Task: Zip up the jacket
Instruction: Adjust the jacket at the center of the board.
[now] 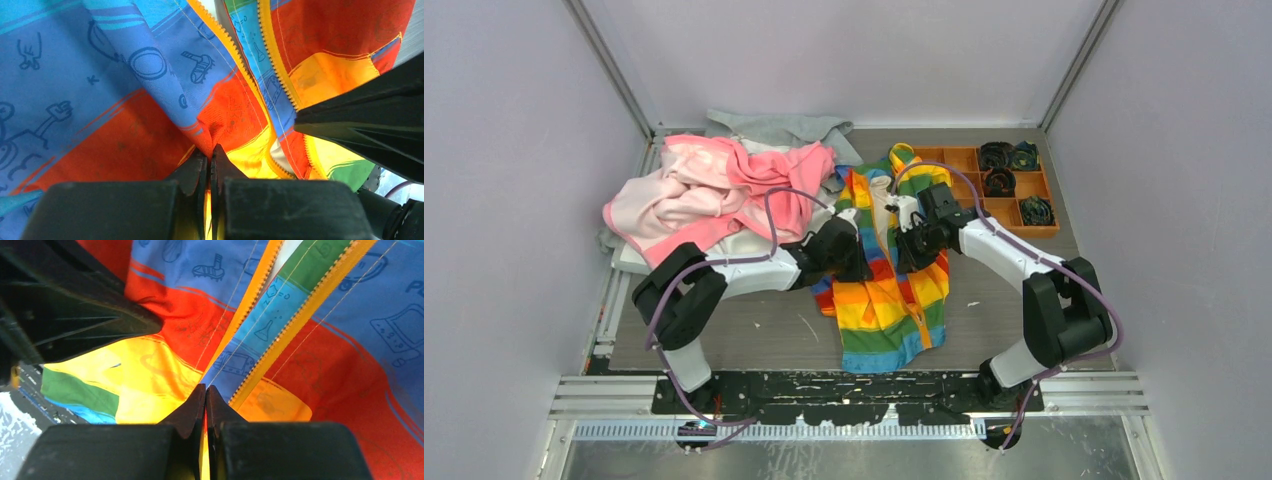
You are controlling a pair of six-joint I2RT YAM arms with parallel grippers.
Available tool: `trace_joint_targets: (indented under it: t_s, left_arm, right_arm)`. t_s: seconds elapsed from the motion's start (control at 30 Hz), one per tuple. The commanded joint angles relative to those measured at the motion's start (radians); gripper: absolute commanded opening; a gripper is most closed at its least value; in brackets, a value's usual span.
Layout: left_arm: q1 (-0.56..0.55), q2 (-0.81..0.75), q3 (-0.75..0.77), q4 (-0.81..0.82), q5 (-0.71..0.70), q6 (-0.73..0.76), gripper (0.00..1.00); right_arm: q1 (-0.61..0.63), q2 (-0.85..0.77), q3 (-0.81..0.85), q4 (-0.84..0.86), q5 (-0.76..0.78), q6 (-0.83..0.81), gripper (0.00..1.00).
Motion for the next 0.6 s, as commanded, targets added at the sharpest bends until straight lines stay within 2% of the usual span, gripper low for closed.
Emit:
trace_joint_targets:
  t_s: [0.0, 0.3, 0.57]
  left_arm:
    - [0.012, -0.096, -0.052, 0.122, 0.016, 0.02, 0.0]
    - [0.013, -0.265, -0.23, 0.383, 0.107, 0.104, 0.0]
    - [0.016, -0.22, -0.246, 0.543, 0.216, 0.103, 0.0]
  right_arm:
    - [0.012, 0.005, 0.001, 0.081, 0.127, 0.071, 0.08]
    - [0.037, 0.043, -0.007, 0.083, 0.121, 0.081, 0.07]
    - [0.042, 0.051, -0.003, 0.075, 0.08, 0.078, 0.07]
